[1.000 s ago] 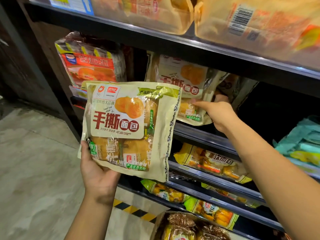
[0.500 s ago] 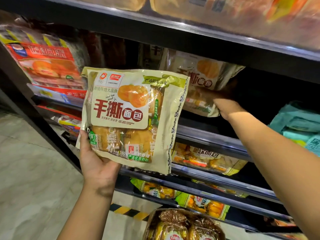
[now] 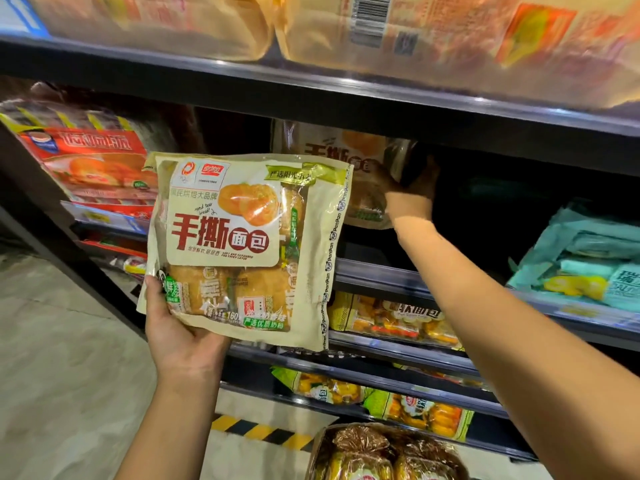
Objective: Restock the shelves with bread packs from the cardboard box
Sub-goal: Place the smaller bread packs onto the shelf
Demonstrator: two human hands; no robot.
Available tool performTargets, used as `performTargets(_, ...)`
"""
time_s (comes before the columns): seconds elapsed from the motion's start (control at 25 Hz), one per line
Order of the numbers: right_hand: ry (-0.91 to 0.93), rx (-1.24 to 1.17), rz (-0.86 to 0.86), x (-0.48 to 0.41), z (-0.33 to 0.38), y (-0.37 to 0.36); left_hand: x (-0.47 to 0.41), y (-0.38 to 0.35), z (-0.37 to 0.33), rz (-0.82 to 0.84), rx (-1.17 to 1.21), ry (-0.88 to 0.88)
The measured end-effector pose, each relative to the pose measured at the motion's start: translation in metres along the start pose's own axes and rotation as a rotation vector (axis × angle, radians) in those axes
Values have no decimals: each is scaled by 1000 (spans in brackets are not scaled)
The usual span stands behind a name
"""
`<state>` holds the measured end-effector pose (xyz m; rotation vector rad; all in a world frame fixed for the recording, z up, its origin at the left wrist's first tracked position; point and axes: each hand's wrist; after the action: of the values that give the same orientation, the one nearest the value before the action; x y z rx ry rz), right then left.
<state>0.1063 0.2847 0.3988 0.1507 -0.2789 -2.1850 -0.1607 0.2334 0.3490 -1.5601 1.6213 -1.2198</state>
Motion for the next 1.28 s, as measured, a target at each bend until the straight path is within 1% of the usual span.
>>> performTargets(0.04,44,-135,-24,22,8,6,-2,-3,1,9,0,2)
performTargets(0.08,85,-218,29,50,13,13,-4,-7,2,11,0,3)
performTargets(0.12,108,-224,130,75,13,17,-6,-11,4,16,10,1)
performTargets(0.2,80,-217,385,116,18,22,-10,-24,11,19,34,11)
performTargets(0.24,43,-220,485,128,22,20,-10,-32,17,32,35,23)
performTargets(0.28,39,-222,549,134,24,16,-10,-40,23,60,31,45)
performTargets(0.32,45,-185,548,132,22,13,-8,-48,27,88,10,72)
performTargets(0.36,52,-158,511,129,20,13,-7,-55,30,121,-46,88)
performTargets(0.44,-1,-196,421,115,12,25,-12,-60,31,196,-268,76)
performTargets(0.52,-53,-244,410,93,4,42,-24,-60,23,206,-547,-1)
performTargets(0.6,-68,-186,397,70,3,53,-43,-63,13,209,-933,-89)
performTargets(0.68,-72,-85,339,49,4,51,-66,-70,11,264,-1335,-138)
performTargets(0.76,-75,78,289,34,3,44,-84,-72,16,275,-1674,-120)
performTargets(0.8,-107,200,292,30,1,40,-92,-73,19,275,-1795,-87)
performTargets(0.84,-147,253,304,27,-2,36,-98,-72,24,272,-1849,-68)
performTargets(0.88,-196,234,302,26,-5,32,-104,-72,29,277,-1809,-31)
performTargets(0.96,-260,131,256,21,-10,24,-114,-77,37,293,-1550,-3)
performTargets(1.0,-260,91,224,14,-13,19,-122,-80,40,282,-1434,-2)
performTargets(1.04,-252,61,220,10,-15,14,-133,-80,43,271,-1417,28)
performTargets(1.16,-220,64,300,-3,-21,-2,-156,-84,50,292,-1479,29)
performTargets(1.2,-201,86,305,-8,-24,-6,-163,-84,51,299,-1442,-1)
performTargets(1.28,-141,135,265,-18,-29,-13,-174,-82,51,316,-1502,-143)
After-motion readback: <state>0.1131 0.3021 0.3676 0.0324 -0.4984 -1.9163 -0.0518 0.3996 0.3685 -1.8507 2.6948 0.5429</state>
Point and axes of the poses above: each hand's wrist, its own x-axis away from the middle knuckle, its own y-axis out of the back of the hand, z = x × y, and after that the axes turned 11 degrees about z, right-handed
